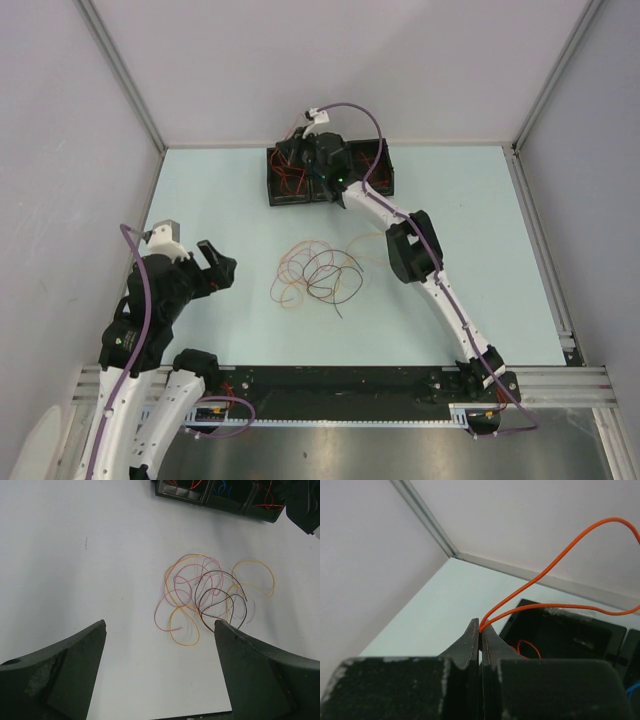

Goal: Untangle the cables

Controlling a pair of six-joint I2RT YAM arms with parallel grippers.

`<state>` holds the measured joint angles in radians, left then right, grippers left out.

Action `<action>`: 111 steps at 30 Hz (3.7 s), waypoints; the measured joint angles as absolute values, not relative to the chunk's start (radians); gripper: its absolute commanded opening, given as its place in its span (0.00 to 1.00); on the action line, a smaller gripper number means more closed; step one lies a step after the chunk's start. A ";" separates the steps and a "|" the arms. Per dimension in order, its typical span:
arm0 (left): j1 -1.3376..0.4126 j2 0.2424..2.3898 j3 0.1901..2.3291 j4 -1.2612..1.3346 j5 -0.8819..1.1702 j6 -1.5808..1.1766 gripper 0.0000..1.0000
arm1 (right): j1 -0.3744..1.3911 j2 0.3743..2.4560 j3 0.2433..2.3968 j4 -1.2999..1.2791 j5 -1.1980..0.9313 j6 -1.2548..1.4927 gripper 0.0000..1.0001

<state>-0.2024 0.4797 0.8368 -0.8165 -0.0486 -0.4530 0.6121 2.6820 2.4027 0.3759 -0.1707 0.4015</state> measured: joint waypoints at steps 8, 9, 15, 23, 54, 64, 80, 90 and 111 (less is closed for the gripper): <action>-0.200 0.480 0.833 -0.816 -0.048 -0.453 0.94 | 0.632 2.708 2.400 0.235 -0.068 0.354 0.00; -0.200 0.480 0.833 -0.816 -0.049 -0.453 0.94 | 0.637 2.720 2.409 0.212 -0.057 0.344 0.00; -0.199 0.480 0.833 -0.816 -0.049 -0.453 0.94 | 0.657 2.767 2.437 0.107 -0.029 0.324 0.00; -0.199 0.480 0.833 -0.816 -0.048 -0.453 0.94 | 0.669 2.774 2.445 0.064 -0.024 0.305 0.19; -0.195 0.557 0.833 -0.809 -0.068 -0.455 0.86 | 0.645 2.240 2.187 -0.097 -0.015 0.303 0.79; -0.355 0.785 0.825 -0.702 -0.073 -0.534 0.79 | 0.585 1.668 1.410 -0.154 0.125 0.390 0.82; -0.567 1.280 0.794 -0.395 -0.228 -0.556 0.68 | 0.594 1.402 1.037 -0.279 0.127 0.469 0.82; -0.567 1.459 0.795 -0.248 -0.260 -0.524 0.57 | 0.594 1.411 1.035 -0.271 0.080 0.470 0.82; -0.585 1.449 0.997 -0.319 -0.259 -0.477 0.00 | 0.594 1.432 1.028 -0.276 0.043 0.459 0.79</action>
<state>-0.5846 1.4494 0.9966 -0.3195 -0.2592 -0.4774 0.5938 1.4322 1.0279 -0.2760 0.0433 0.4595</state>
